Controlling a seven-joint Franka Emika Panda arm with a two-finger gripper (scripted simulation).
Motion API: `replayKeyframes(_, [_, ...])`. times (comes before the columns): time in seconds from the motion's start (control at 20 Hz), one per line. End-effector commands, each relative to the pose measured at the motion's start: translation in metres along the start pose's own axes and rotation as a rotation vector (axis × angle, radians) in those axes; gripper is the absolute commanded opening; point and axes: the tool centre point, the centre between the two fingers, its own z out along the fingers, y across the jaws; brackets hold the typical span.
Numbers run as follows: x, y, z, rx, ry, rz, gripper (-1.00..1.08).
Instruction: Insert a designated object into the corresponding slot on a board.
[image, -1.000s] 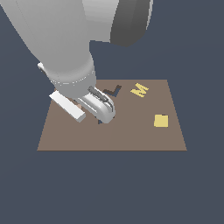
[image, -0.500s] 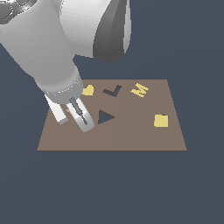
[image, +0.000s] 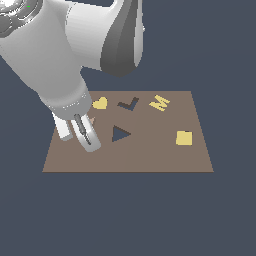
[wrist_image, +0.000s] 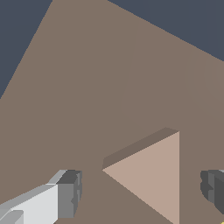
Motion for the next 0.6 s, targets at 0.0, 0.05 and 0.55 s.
replayKeyframes(0.0, [0.0,0.0,0.0,0.0,0.0,0.0,1.0])
replayKeyframes(0.05, [0.0,0.0,0.0,0.0,0.0,0.0,1.0])
replayKeyframes(0.55, [-0.001,0.0,0.02,0.001,0.0,0.001,-1.0])
